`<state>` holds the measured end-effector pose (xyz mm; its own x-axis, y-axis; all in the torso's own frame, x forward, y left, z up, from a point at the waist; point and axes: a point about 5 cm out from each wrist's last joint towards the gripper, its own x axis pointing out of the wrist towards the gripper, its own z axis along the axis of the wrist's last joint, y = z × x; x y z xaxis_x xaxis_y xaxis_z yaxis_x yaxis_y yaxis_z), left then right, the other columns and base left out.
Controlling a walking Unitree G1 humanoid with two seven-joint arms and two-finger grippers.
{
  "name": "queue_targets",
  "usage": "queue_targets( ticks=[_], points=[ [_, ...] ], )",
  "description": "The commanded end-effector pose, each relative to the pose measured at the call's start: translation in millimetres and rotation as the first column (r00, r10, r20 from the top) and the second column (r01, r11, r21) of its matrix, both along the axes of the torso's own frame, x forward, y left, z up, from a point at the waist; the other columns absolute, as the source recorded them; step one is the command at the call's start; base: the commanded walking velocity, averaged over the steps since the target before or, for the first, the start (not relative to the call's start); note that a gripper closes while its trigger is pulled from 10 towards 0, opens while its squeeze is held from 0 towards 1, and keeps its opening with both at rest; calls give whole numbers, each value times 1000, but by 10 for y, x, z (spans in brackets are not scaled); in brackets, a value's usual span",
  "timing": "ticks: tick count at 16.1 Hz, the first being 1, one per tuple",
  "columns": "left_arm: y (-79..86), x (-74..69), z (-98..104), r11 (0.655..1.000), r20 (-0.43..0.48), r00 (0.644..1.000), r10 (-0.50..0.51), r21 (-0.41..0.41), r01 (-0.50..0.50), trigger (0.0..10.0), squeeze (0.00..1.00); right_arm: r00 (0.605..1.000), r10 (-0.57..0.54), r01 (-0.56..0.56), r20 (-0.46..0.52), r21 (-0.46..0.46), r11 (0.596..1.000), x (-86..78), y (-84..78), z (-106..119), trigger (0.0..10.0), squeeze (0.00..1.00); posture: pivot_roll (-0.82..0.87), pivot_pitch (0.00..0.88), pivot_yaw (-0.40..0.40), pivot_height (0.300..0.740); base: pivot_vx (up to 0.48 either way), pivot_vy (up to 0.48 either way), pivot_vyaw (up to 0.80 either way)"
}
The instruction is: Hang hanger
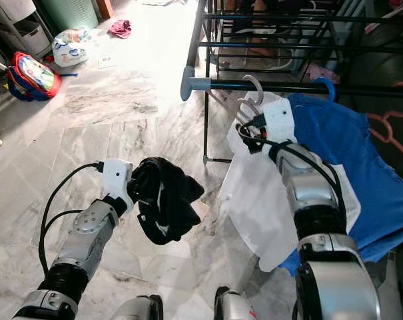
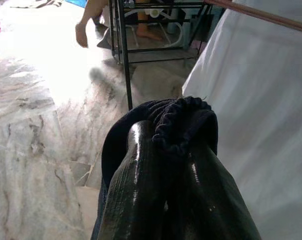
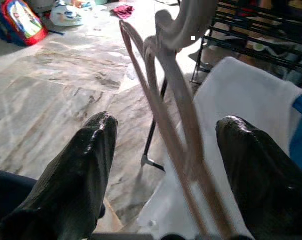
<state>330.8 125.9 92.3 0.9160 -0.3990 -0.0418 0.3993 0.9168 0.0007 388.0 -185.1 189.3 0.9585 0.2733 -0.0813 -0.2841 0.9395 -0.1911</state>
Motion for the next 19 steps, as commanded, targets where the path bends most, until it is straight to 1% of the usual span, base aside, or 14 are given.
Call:
queue_targets(
  ticks=[1,3,5,9,10,13,16,17,19],
  points=[
    [46,4,0,1000,3,1000,12,12,-12,10000,0,1000,20,-20,-22,-9,1000,12,-1,-7,0,0,36,171,55,740,0,0,0],
    [61,4,-15,1000,-6,1000,14,23,-14,10000,0,999,24,-25,-44,-39,999,27,-57,-10,0,0,35,177,51,740,0,0,0],
    [68,4,-23,999,-11,1000,20,29,-19,10000,0,998,29,-32,-60,-47,998,32,-78,-21,0,0,33,183,45,740,0,0,0],
    [86,-13,-50,999,-21,999,26,38,-25,10000,0,994,55,-60,-90,-52,997,37,-71,-63,0,0,36,185,44,740,0,0,0],
    [95,-18,-60,998,-23,999,28,53,-27,10000,0,993,61,-67,-97,-52,996,36,-70,-74,0,0,36,184,45,740,0,0,0],
    [102,-29,-76,998,-29,999,29,52,-28,10000,0,991,73,-79,-110,-53,995,33,-71,-89,0,0,36,183,42,740,0,0,0],
    [95,-40,-89,998,-35,999,28,56,-26,10000,0,991,56,-63,-119,-60,996,35,-104,-110,0,0,37,186,41,740,0,0,0],
    [96,-39,-90,998,-36,999,28,58,-26,10000,0,992,33,-42,-121,-73,996,36,-124,-130,0,0,38,185,41,740,0,0,0],
    [96,-37,-86,998,-34,999,30,58,-28,10000,0,995,-6,-4,-96,-100,995,40,-158,-111,0,0,39,185,40,740,0,0,0]
  ],
)
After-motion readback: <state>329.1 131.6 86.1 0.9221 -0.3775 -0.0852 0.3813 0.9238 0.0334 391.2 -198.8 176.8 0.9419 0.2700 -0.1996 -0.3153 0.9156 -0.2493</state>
